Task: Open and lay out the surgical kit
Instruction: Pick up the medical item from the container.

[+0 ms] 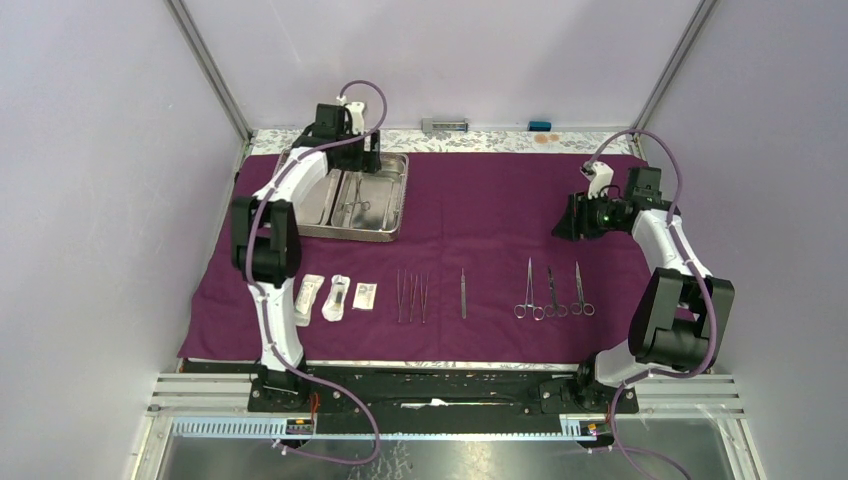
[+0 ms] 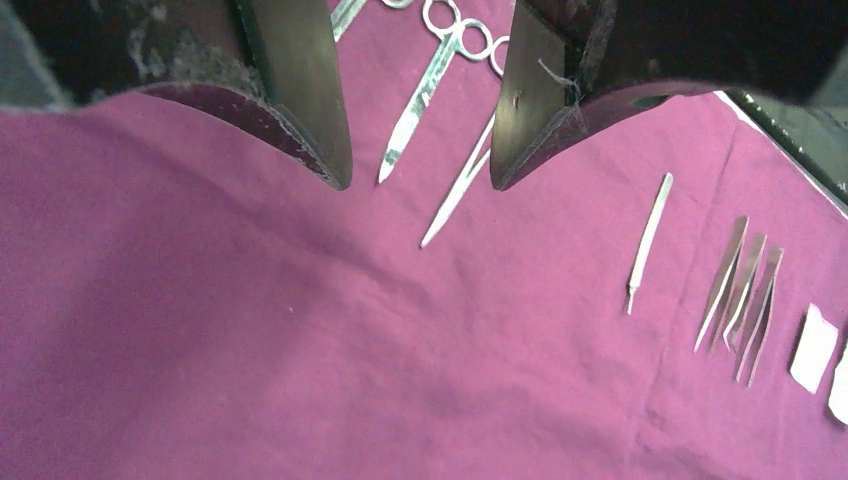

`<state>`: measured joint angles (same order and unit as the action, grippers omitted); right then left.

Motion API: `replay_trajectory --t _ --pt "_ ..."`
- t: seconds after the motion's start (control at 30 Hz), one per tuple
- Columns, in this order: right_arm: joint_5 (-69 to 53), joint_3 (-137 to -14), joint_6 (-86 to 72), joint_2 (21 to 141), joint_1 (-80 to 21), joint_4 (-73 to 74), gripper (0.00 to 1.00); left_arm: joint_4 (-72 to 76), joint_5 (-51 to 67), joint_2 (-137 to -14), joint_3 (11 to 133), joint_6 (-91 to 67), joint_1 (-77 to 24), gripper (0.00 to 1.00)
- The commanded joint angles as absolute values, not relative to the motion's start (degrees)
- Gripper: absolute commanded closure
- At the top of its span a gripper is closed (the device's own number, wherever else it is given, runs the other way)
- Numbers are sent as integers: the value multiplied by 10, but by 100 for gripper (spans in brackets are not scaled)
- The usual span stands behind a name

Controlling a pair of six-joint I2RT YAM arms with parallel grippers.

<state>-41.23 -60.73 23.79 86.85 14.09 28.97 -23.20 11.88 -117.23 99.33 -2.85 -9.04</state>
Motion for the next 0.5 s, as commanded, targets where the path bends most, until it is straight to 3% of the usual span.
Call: replay_trajectory --t 0.0,0.2,0.47 --pt "-428 -593 189 848 131 222 40 -300 104 -1228 1059 15 -89 22" --pt "-441 -588 178 844 126 207 40 -325 78 -1262 1077 36 -89 34" --pt "-442 -578 187 840 126 201 40 -321 49 -1263 1043 37 -90 35"
